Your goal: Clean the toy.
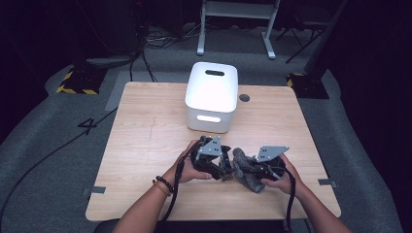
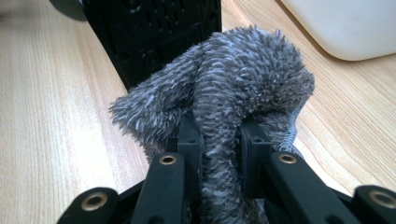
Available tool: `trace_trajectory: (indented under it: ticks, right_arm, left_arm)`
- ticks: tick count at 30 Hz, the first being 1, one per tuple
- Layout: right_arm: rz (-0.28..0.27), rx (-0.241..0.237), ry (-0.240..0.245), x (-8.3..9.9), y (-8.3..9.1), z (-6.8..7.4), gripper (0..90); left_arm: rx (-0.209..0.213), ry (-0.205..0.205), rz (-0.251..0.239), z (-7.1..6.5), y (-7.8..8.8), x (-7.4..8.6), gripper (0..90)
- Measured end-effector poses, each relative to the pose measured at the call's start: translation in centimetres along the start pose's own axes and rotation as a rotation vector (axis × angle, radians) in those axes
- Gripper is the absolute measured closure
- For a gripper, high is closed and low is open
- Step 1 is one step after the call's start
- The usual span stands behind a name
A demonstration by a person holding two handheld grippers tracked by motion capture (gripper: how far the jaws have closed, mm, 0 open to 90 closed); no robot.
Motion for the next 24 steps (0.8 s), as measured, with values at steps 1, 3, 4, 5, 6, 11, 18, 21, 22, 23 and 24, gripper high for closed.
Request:
trace_trajectory:
  ticks: [1, 3, 4, 5, 6, 11, 18, 21, 22, 23, 24]
  right_arm:
    - [0.000, 0.000, -0.001, 0.0, 0.0, 0.0, 75.4]
    - [0.002, 0.002, -0.004, 0.1, 0.0, -0.1, 75.4]
    - [0.001, 0.003, -0.004, 0.1, 0.0, -0.1, 75.4]
    - [0.003, 0.005, -0.007, 0.1, 0.0, -0.1, 75.4]
    - [0.005, 0.005, -0.007, 0.2, 0.0, -0.1, 75.4]
    - [0.008, 0.009, -0.008, 0.3, 0.1, -0.2, 75.4]
    - [0.007, 0.011, -0.002, 0.1, 0.0, 0.0, 75.3]
    - [0.007, 0.011, 0.000, 0.1, 0.0, 0.1, 75.2]
    - [0.007, 0.009, -0.001, 0.1, 0.0, 0.1, 75.2]
    - [0.005, 0.006, -0.004, 0.2, 0.0, 0.1, 75.2]
    - [0.005, 0.003, -0.005, 0.2, 0.0, 0.0, 75.2]
  left_arm:
    - [0.001, 0.000, -0.003, 0.1, 0.1, 0.1, 25.5]
    - [0.001, -0.003, -0.001, 0.1, 0.2, 0.1, 25.5]
    - [-0.001, -0.007, 0.001, 0.1, 0.4, 0.2, 25.5]
    - [-0.001, -0.008, 0.005, 0.1, 0.6, 0.3, 25.5]
    - [0.004, -0.006, 0.006, 0.1, 0.8, 0.4, 25.5]
    - [0.012, 0.029, -0.008, 0.4, 2.4, 1.5, 25.3]
    - [-0.002, 0.038, 0.035, 0.4, 3.5, 2.7, 24.8]
    - [-0.010, 0.040, 0.106, 0.2, 3.5, 3.6, 24.7]
    - [-0.008, 0.042, 0.124, 0.2, 3.5, 3.9, 24.7]
    - [-0.002, 0.056, 0.116, 0.2, 3.4, 4.3, 24.5]
    - [0.000, 0.064, 0.109, 0.3, 3.4, 4.5, 24.4]
Point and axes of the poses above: each handheld gripper's, and its own axes: y roughly backward along the jaws, x roughly out of its underside, z roughly to its left, the point moved 2 cm from there along -y, roughly forward along the jaws, and after that the axes turned 6 degrees about x, right-handed, at the moved point
